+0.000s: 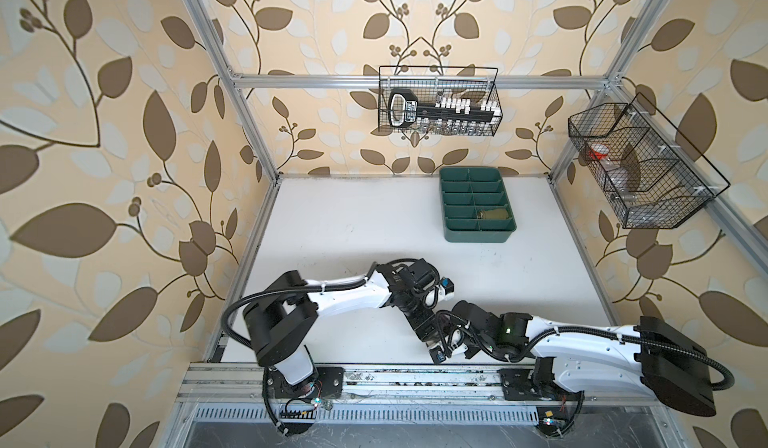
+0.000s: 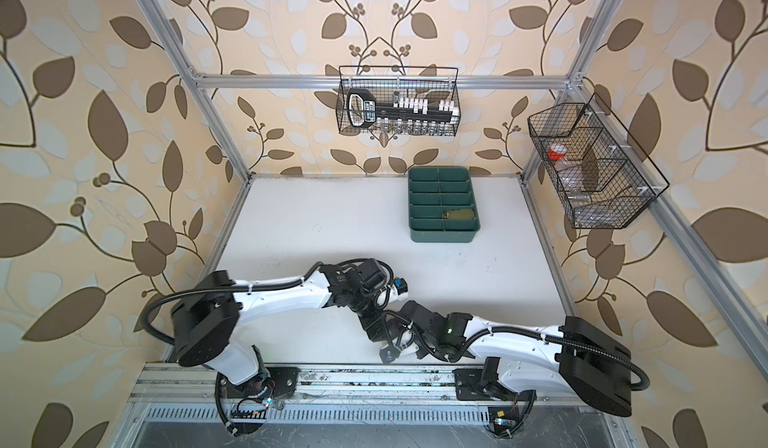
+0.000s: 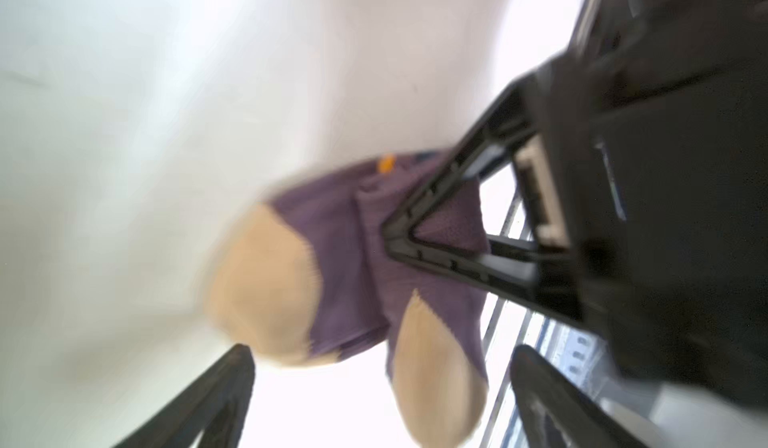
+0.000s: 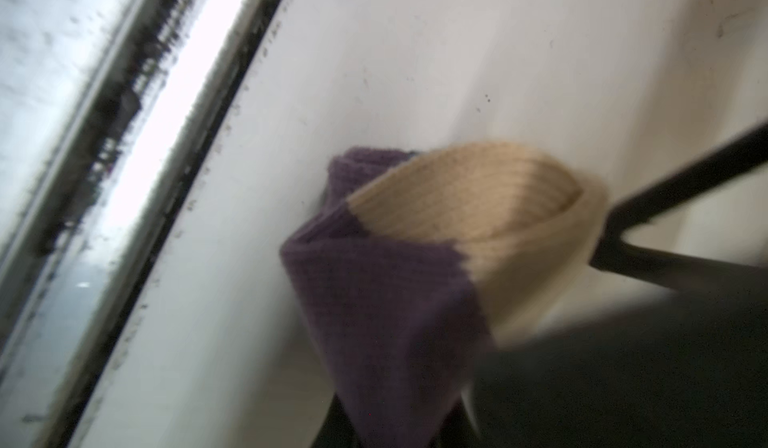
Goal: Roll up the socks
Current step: 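Open and lift the left gripper off the roll while the right gripper holds it, then reach the left gripper across and grasp the roll beside the right gripper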
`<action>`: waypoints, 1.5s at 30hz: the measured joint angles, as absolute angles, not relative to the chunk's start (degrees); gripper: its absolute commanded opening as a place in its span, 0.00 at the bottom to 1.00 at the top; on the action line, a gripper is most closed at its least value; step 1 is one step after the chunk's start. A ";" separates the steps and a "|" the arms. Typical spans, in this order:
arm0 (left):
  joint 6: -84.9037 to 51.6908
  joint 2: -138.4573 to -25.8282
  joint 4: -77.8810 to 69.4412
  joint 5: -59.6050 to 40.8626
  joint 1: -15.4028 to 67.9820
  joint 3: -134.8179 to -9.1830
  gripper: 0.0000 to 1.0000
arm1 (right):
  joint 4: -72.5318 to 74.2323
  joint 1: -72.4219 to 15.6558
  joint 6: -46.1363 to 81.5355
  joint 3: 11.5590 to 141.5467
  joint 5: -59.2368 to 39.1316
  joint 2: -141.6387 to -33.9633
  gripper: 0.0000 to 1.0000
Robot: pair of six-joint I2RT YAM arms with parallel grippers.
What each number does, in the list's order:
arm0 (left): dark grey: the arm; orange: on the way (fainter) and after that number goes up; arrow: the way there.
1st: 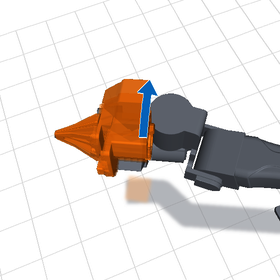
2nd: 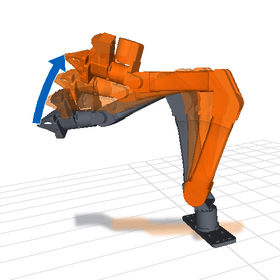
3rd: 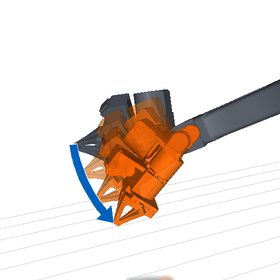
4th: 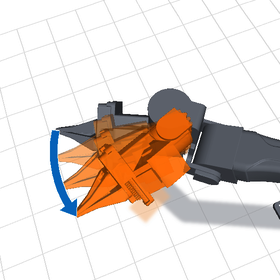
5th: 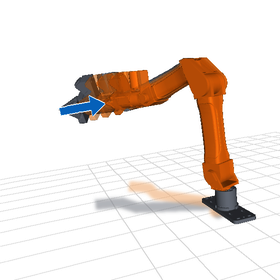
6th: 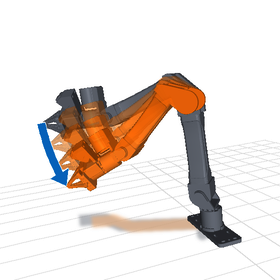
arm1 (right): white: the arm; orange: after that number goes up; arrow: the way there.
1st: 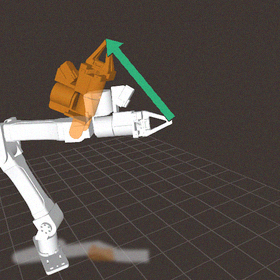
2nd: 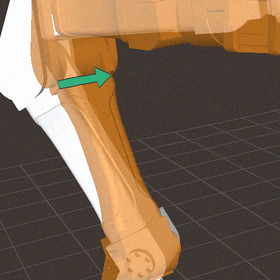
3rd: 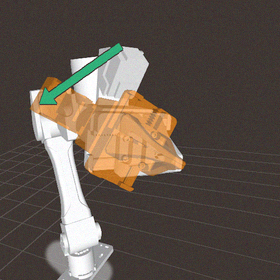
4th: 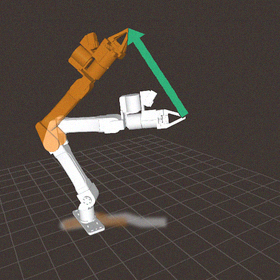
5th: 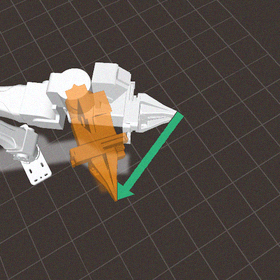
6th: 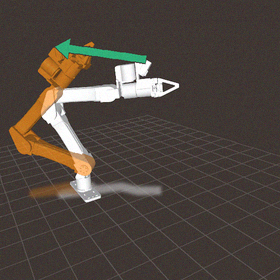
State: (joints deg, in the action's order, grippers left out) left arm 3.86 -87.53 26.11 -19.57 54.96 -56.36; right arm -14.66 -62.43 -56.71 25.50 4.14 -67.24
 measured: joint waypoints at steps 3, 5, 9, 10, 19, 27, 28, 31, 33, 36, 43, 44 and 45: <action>5.85 -75.02 25.02 -8.16 54.17 -55.57 0.99 | -17.67 -61.91 -53.91 28.34 1.37 -69.45 0.00; 7.73 -64.64 22.20 1.76 53.89 -53.54 0.99 | -20.21 -61.32 -51.75 30.89 -0.58 -71.57 0.00; 15.42 -43.94 15.27 16.80 53.52 -47.00 0.99 | -26.57 -60.53 -46.48 38.57 -3.66 -78.35 0.00; 17.72 -40.14 14.79 18.28 53.52 -46.13 0.99 | -27.99 -60.36 -45.30 40.62 -4.27 -80.27 0.00; 41.45 -33.32 31.44 12.27 53.58 -52.56 0.93 | -40.23 -57.63 -37.28 58.17 -10.28 -97.01 0.00; 52.47 -42.44 35.75 21.41 70.57 -45.91 0.95 | -50.35 -53.95 -36.62 69.45 -19.20 -107.22 0.00; 52.82 -43.90 34.70 24.62 75.00 -43.86 0.95 | -51.07 -53.45 -36.62 70.06 -20.14 -107.92 0.00; 51.77 -49.56 30.81 32.21 84.51 -39.42 0.93 | -52.93 -52.47 -36.62 71.68 -22.00 -109.69 0.00; 49.15 -55.44 28.10 35.64 88.75 -37.78 0.91 | -54.52 -51.94 -36.53 73.21 -23.09 -111.11 0.00; 45.65 -62.96 25.08 38.30 91.00 -36.84 0.91 | -56.07 -51.35 -36.42 74.61 -24.45 -112.57 0.00; 38.46 -75.79 21.76 42.33 91.15 -36.32 0.92 | -56.80 -51.05 -36.42 74.96 -24.93 -112.92 0.00; 37.19 -76.93 21.52 42.54 91.15 -36.29 0.93 | -56.80 -50.98 -36.45 74.96 -24.95 -112.92 0.00; 36.07 -77.89 21.19 42.83 91.15 -36.29 0.94 | -56.82 -50.98 -36.45 74.96 -24.95 -112.92 0.00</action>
